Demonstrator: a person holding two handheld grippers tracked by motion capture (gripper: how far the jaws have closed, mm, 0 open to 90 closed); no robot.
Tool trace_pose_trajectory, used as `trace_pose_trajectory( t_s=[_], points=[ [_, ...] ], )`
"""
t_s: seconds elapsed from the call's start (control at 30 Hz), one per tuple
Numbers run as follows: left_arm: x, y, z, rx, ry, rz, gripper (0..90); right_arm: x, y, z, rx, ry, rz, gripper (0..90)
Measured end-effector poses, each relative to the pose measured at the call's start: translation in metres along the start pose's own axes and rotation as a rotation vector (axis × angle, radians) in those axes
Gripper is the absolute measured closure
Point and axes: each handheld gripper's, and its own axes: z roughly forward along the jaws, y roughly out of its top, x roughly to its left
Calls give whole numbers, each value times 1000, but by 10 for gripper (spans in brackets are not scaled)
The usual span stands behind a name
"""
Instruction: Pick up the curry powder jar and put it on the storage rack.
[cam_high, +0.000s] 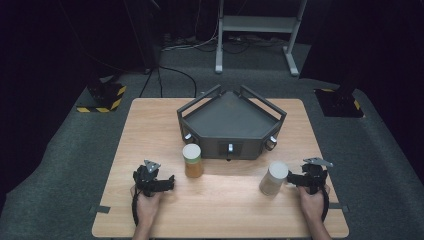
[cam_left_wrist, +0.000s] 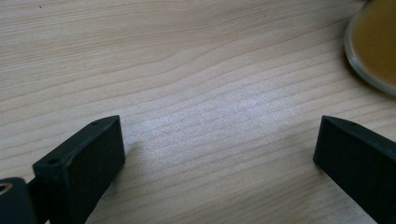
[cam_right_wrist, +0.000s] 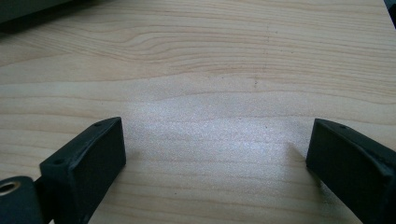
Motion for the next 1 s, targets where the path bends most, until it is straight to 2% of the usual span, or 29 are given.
trace_pose_trajectory(
  t_s=[0.33, 0.53, 0.7, 0.83, 1.0],
  points=[
    [1, 1, 0, 4, -6, -2, 12, 0, 0, 0, 0, 0, 1, 40],
    [1, 5, 0, 23, -13, 10, 5, 0, 0, 0, 0, 0, 1, 40],
    [0, 9, -5, 29, -60, 48, 4, 0, 0, 0, -1, 0, 1, 41],
    [-5, 10, -9, 26, -104, 88, 5, 0, 0, 0, -1, 0, 1, 41],
    [-11, 14, -11, 22, -155, 116, 5, 0, 0, 0, -2, 1, 0, 46]
  ],
)
